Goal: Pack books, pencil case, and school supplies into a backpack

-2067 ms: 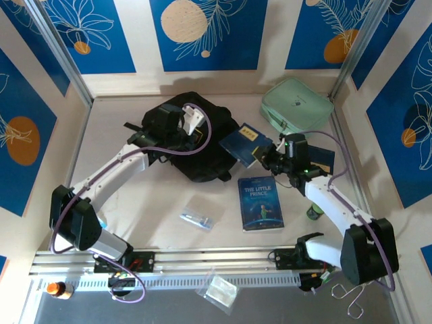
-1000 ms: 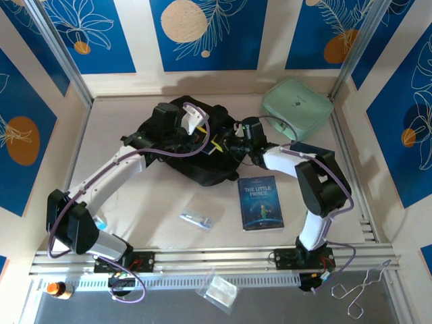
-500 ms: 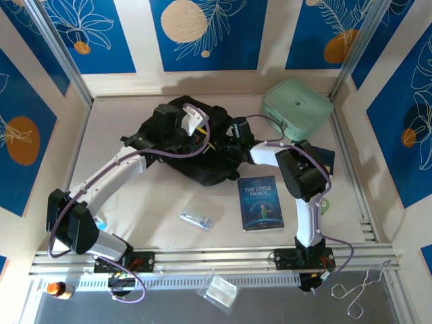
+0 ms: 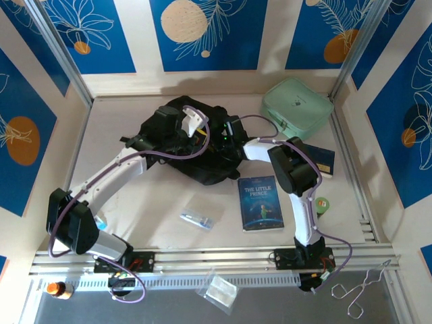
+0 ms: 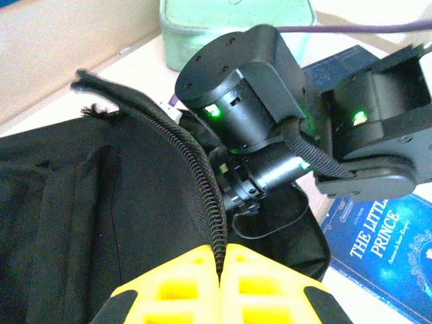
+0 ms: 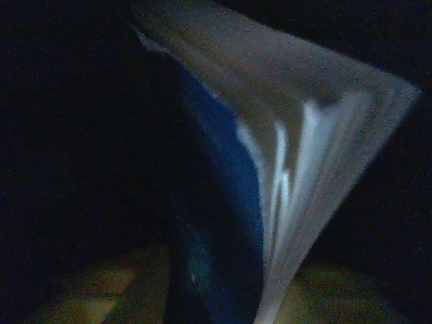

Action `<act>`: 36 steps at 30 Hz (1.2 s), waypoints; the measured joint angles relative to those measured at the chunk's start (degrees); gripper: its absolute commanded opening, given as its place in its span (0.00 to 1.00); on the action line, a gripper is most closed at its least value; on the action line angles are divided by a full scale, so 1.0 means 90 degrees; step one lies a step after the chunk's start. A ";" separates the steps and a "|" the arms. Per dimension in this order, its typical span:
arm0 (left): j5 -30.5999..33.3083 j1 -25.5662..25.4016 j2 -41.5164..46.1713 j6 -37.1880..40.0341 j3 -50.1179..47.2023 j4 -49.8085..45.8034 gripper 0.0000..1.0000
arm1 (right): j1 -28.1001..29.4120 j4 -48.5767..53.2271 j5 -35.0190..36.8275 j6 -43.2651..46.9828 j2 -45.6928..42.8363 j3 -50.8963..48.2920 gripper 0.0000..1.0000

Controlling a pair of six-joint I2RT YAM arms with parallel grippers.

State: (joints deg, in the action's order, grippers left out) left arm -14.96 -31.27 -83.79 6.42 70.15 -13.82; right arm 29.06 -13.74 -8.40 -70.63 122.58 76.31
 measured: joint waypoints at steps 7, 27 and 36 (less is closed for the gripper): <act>0.0070 0.0214 -0.0095 -0.0272 -0.0323 0.0172 0.00 | -0.0107 0.0605 0.0138 0.0172 -0.1484 -0.1124 0.55; -0.1168 0.0704 -0.0505 -0.2482 -0.0357 0.0136 0.67 | -0.0862 0.2582 0.2686 0.1921 -0.4935 -0.2433 0.68; -0.0160 0.0709 -0.1256 -0.3378 -0.0449 0.0172 0.65 | -0.0899 0.2980 0.2846 0.2244 -0.4835 -0.2407 0.80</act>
State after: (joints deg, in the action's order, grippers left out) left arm -16.40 -24.88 -95.09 -23.99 66.11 -12.27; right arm 20.97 13.08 17.21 -50.43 79.07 54.65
